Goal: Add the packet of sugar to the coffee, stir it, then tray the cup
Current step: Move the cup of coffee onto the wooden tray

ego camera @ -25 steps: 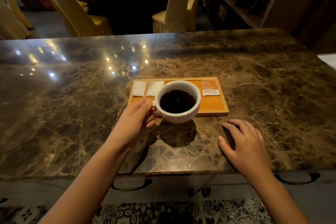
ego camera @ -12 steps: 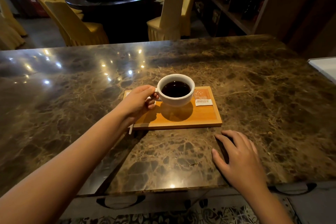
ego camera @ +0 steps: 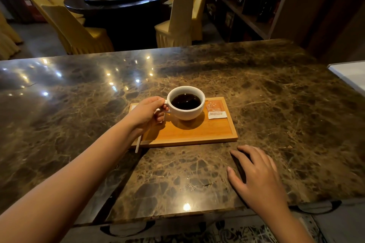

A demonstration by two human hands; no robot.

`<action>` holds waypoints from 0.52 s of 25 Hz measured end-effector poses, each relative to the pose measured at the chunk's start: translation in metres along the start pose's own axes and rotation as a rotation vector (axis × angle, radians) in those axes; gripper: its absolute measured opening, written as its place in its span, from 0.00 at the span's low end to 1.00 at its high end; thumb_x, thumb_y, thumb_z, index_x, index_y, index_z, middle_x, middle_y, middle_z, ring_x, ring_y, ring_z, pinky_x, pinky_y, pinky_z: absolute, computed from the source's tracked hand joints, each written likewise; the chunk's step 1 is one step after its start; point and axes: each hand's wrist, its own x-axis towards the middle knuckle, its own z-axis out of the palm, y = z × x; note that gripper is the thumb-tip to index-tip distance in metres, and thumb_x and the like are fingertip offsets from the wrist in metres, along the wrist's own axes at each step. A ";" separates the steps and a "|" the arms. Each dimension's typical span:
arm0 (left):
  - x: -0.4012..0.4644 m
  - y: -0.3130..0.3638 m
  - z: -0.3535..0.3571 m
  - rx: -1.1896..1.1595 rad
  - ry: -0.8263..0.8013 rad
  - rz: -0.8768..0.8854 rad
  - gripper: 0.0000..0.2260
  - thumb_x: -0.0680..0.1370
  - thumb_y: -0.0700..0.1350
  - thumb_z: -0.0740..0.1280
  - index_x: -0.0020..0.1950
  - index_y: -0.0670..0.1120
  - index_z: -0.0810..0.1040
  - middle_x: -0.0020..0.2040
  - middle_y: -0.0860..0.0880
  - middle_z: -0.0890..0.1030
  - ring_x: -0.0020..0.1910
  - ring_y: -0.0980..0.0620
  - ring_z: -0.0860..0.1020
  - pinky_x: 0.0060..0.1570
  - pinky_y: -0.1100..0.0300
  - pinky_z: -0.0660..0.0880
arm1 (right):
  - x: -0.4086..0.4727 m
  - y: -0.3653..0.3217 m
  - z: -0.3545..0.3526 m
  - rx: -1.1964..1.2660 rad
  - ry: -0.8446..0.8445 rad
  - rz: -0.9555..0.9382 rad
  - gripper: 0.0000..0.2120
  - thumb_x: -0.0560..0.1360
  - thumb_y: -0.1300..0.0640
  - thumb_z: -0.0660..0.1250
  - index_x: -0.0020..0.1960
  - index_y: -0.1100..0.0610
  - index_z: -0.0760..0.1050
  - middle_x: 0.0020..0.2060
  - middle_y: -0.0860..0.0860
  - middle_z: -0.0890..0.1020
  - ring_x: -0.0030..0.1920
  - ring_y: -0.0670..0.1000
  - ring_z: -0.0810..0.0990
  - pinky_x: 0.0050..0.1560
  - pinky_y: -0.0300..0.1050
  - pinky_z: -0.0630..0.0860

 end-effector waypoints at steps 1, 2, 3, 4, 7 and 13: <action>0.001 0.000 -0.001 0.001 -0.003 -0.006 0.11 0.79 0.39 0.55 0.40 0.41 0.72 0.34 0.46 0.73 0.27 0.56 0.66 0.28 0.64 0.65 | 0.000 0.000 0.000 -0.001 -0.002 0.001 0.21 0.71 0.46 0.58 0.55 0.56 0.77 0.52 0.53 0.79 0.57 0.51 0.71 0.56 0.54 0.71; 0.001 -0.001 -0.001 0.006 -0.005 -0.015 0.11 0.79 0.39 0.55 0.40 0.41 0.72 0.33 0.46 0.72 0.27 0.56 0.66 0.29 0.63 0.66 | 0.000 0.000 0.000 -0.003 -0.004 0.002 0.21 0.71 0.46 0.58 0.55 0.56 0.77 0.53 0.53 0.79 0.57 0.52 0.71 0.56 0.54 0.71; 0.001 -0.002 -0.001 0.012 -0.009 -0.030 0.11 0.79 0.40 0.55 0.39 0.41 0.72 0.31 0.47 0.71 0.27 0.55 0.66 0.29 0.62 0.66 | 0.000 0.000 0.000 -0.003 -0.007 0.003 0.21 0.71 0.45 0.58 0.55 0.56 0.77 0.53 0.53 0.79 0.57 0.52 0.72 0.56 0.54 0.71; 0.001 -0.003 -0.001 0.016 -0.013 -0.048 0.11 0.79 0.40 0.55 0.39 0.42 0.72 0.29 0.47 0.70 0.27 0.54 0.67 0.30 0.60 0.66 | 0.000 0.000 0.000 -0.003 -0.009 0.005 0.21 0.71 0.45 0.58 0.55 0.56 0.77 0.53 0.53 0.79 0.57 0.53 0.72 0.56 0.54 0.71; 0.000 -0.005 -0.002 0.009 -0.020 -0.089 0.11 0.79 0.42 0.55 0.40 0.43 0.72 0.26 0.49 0.69 0.26 0.54 0.68 0.32 0.58 0.66 | 0.000 -0.001 0.000 -0.002 -0.007 0.008 0.21 0.70 0.46 0.58 0.55 0.56 0.77 0.53 0.53 0.79 0.57 0.53 0.73 0.56 0.55 0.71; 0.000 -0.002 0.001 0.060 0.013 -0.066 0.09 0.79 0.41 0.56 0.43 0.41 0.73 0.28 0.48 0.70 0.27 0.54 0.68 0.33 0.57 0.68 | 0.000 -0.001 0.000 0.006 -0.003 0.014 0.20 0.70 0.46 0.58 0.55 0.56 0.77 0.52 0.52 0.79 0.58 0.51 0.71 0.56 0.55 0.71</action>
